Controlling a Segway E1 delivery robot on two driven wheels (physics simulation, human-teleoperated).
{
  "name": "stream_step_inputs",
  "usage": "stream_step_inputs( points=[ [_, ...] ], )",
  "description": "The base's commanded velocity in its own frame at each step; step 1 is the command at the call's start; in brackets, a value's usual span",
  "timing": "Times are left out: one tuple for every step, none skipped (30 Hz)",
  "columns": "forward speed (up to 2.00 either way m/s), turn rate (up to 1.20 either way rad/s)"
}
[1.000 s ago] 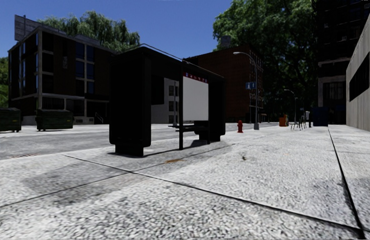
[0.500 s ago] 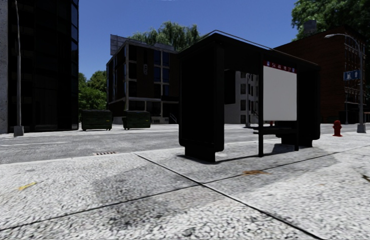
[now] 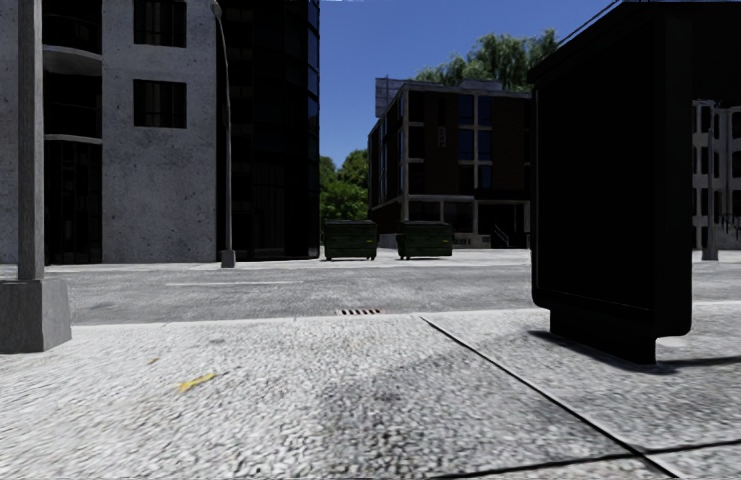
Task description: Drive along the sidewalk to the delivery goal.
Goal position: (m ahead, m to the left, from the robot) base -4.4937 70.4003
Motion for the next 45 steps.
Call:
stream_step_inputs(
  points=[
    [1.44, 0.87],
    [1.44, 0.87],
    [1.44, 0.88],
    [1.44, 0.88],
    [1.44, 0.88],
    [1.44, 0.88],
    [1.44, 0.88],
    [1.45, 0.88],
    [1.45, 0.88],
    [1.45, 0.88],
    [1.45, 0.89],
    [1.45, 0.89],
    [1.45, 0.91],
    [1.45, 0.91],
    [1.45, 0.92],
    [1.45, 0.92],
    [1.45, 0.92],
    [1.45, 0.92],
    [1.45, 0.92],
    [1.45, 0.92],
    [1.46, 0.92],
    [1.46, 0.93],
    [1.46, 0.93],
    [1.46, 0.93],
    [1.46, 0.93],
    [1.46, 0.93],
    [1.47, 0.93],
    [1.47, 0.93],
    [1.47, 0.93],
    [1.47, 0.93],
    [1.47, 0.93],
    [1.47, 0.93],
    [1.47, 0.93],
    [1.48, 0.94],
    [1.48, 0.94],
    [1.49, 0.94],
    [1.50, 0.94],
    [1.51, 0.94],
    [1.51, 0.94],
    [1.51, 0.94],
    [1.51, 0.94],
    [1.52, 0.94],
    [1.52, 0.94],
    [1.53, 0.94],
    [1.53, 0.94]
  ],
)
